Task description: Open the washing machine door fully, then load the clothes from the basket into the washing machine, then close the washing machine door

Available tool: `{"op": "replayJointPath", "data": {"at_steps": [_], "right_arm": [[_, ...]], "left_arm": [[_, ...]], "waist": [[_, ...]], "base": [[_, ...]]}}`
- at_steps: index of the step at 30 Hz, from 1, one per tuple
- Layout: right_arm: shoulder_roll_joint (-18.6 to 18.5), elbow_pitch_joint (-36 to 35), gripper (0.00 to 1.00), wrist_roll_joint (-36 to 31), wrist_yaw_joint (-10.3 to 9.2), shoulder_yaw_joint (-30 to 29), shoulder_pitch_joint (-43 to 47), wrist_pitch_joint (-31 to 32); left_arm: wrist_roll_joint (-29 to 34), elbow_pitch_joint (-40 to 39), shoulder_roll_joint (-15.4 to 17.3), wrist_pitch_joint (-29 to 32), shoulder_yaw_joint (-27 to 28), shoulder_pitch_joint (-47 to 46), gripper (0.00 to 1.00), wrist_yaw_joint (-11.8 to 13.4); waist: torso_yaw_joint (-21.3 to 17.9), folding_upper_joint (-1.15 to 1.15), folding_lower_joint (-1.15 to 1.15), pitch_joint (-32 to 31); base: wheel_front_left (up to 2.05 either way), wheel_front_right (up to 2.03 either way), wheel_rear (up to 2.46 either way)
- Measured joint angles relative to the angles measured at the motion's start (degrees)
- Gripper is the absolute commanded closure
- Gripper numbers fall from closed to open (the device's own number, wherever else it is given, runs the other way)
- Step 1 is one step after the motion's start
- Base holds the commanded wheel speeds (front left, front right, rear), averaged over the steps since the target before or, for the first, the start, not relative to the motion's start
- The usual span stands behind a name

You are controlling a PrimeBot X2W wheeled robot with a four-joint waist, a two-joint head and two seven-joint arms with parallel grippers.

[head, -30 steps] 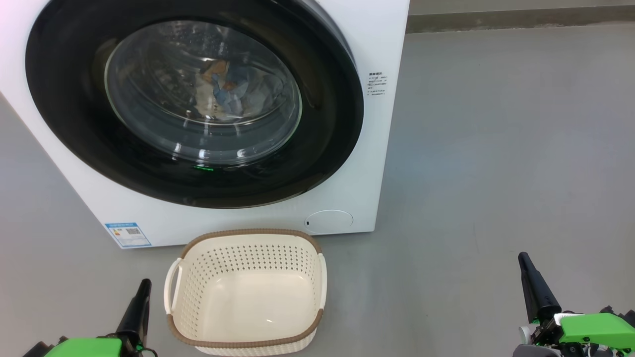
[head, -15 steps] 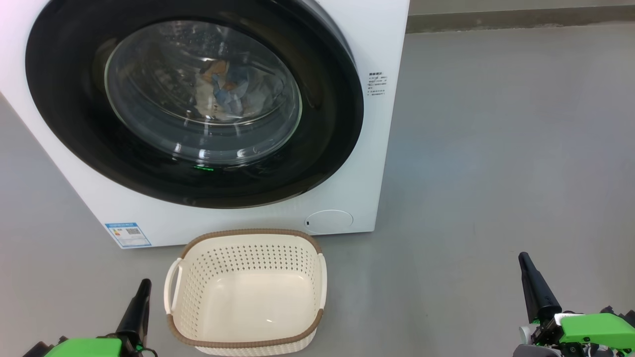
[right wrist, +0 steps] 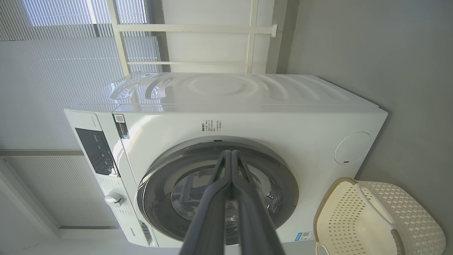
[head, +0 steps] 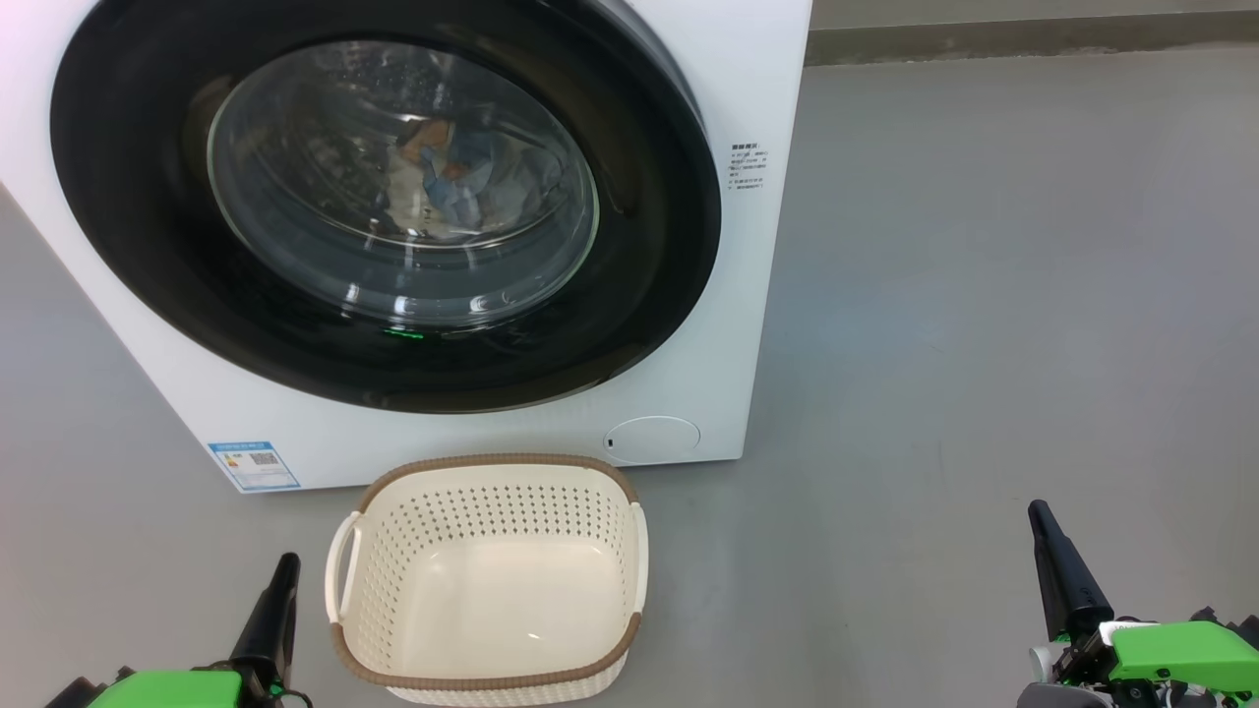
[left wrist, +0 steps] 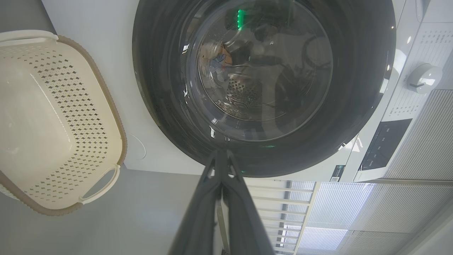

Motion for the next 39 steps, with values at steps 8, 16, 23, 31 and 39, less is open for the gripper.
{"op": "replayJointPath", "data": {"at_steps": [8,16,23,31,39], "right_arm": [[0.02,0.0,1.0,0.0,0.0,-0.07,0.0,0.0],[0.04,0.0,1.0,-0.01,0.0,-0.12,0.0,0.0],[0.05,0.01,1.0,-0.01,0.0,-0.16,0.0,0.0],[0.11,0.01,1.0,-0.01,0.0,-0.18,-0.01,0.0],[0.14,0.01,1.0,-0.44,0.0,-0.2,-0.01,0.01]], "left_arm": [[0.0,0.0,0.0,0.0,0.0,0.0,1.0,0.0],[0.0,0.0,0.0,0.0,0.0,0.0,1.0,0.0],[0.0,0.0,0.0,0.0,0.0,0.0,1.0,0.0],[0.0,0.0,0.0,0.0,0.0,0.0,1.0,0.0],[0.0,0.0,0.0,0.0,0.0,0.0,1.0,0.0]], "waist": [[0.0,0.0,0.0,0.0],[0.0,0.0,0.0,0.0],[0.0,0.0,0.0,0.0],[0.0,0.0,0.0,0.0],[0.0,0.0,0.0,0.0]], "base": [[0.0,0.0,0.0],[0.0,0.0,0.0],[0.0,0.0,0.0],[0.0,0.0,0.0],[0.0,0.0,0.0]]}}
